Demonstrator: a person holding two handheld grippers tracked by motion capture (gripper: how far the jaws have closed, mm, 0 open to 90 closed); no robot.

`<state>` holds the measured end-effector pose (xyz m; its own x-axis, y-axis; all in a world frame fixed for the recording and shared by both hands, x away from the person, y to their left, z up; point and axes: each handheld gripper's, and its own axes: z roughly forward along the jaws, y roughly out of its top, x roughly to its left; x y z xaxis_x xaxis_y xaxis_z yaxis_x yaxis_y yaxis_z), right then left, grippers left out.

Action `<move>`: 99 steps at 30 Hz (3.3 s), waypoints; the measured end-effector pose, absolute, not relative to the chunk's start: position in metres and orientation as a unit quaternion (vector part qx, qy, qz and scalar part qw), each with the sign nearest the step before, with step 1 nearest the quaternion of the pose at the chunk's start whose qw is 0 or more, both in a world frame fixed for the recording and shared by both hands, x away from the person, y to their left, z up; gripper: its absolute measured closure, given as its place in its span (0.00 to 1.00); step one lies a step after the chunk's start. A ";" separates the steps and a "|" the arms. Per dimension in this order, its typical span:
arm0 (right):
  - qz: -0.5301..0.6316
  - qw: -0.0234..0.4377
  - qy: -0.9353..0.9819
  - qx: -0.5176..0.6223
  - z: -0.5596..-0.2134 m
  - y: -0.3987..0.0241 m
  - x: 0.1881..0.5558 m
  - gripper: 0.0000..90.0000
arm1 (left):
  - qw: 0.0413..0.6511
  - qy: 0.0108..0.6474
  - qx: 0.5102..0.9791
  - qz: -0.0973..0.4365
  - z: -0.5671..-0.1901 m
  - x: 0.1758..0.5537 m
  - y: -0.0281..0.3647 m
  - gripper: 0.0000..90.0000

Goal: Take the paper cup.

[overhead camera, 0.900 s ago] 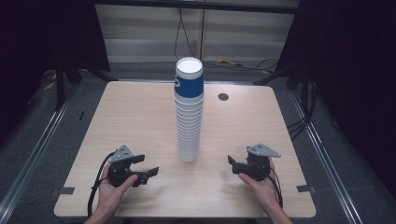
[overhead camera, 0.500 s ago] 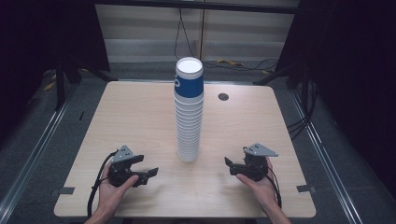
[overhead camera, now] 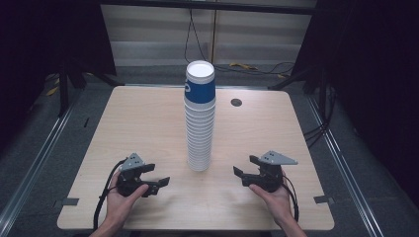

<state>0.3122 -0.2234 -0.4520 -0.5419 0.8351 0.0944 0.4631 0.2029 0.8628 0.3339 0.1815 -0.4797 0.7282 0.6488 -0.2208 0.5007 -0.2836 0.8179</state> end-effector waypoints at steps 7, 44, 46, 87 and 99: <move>0.477 0.196 0.744 0.425 -0.435 -0.218 0.303 0.21 | 0.478 0.354 0.799 0.081 -0.479 0.332 0.180 0.23; 0.552 0.183 0.738 0.342 -0.345 -0.184 0.334 0.22 | 0.476 0.345 0.805 0.081 -0.481 0.326 0.177 0.21; 0.562 0.178 0.738 0.328 -0.338 -0.182 0.335 0.22 | 0.477 0.341 0.806 0.082 -0.481 0.326 0.177 0.21; 0.603 0.171 0.733 0.265 -0.248 -0.156 0.365 0.17 | 0.480 0.329 0.811 0.068 -0.483 0.326 0.172 0.23; 0.589 0.168 0.747 0.259 -0.235 -0.144 0.383 0.19 | 0.484 0.335 0.805 0.071 -0.483 0.327 0.173 0.23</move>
<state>0.3825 -0.1438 -0.2347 -0.8093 0.5848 0.0550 0.1896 0.1714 0.9668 0.3267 0.1728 -0.4828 0.7660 0.6078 -0.2095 0.4703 -0.3077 0.8271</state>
